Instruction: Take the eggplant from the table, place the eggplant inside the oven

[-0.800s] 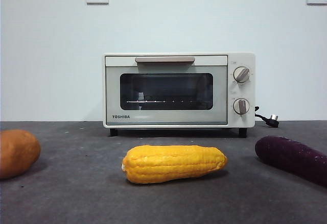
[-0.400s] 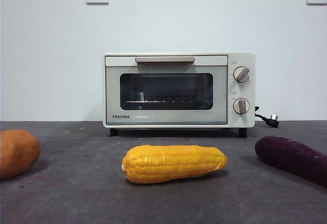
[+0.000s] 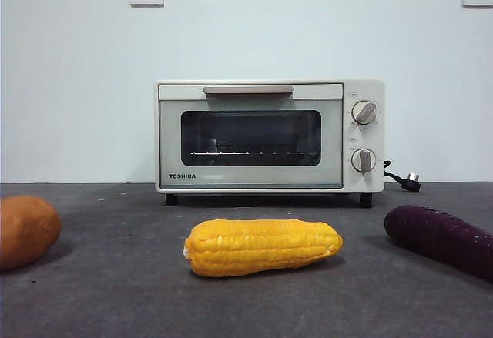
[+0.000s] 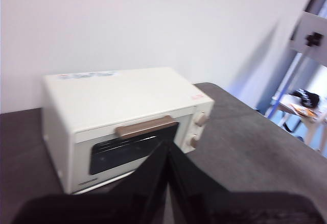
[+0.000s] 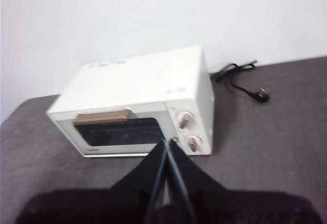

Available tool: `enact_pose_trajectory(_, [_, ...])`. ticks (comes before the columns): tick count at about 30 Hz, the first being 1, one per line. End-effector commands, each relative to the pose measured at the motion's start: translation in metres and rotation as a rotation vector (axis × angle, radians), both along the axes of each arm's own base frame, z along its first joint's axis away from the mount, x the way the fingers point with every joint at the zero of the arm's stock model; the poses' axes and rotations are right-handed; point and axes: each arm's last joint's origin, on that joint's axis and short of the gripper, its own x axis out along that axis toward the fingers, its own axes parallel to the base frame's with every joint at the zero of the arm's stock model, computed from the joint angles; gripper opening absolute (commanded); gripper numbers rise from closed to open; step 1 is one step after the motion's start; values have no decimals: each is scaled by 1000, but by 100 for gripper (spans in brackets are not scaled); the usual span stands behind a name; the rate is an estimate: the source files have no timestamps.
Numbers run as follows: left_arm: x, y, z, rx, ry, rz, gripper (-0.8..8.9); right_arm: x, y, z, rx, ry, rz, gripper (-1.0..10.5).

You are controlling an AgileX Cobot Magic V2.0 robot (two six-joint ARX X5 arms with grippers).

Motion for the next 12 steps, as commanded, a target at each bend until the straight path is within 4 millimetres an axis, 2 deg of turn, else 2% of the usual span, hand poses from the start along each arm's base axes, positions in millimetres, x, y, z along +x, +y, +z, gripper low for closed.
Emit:
enact_pose_trajectory(1, [3,-6,2,39,-5,-42,-6,-1,3,10,-9,-8,38,-8])
enact_pose_trajectory(6, [11,-16,0,58,19,-95,-6,-1,7,20,-27,16,88,-8])
enact_pose_trajectory(12, [16,-21,-4,68,36,-122,-6,1,10,20,-22,25,121,2])
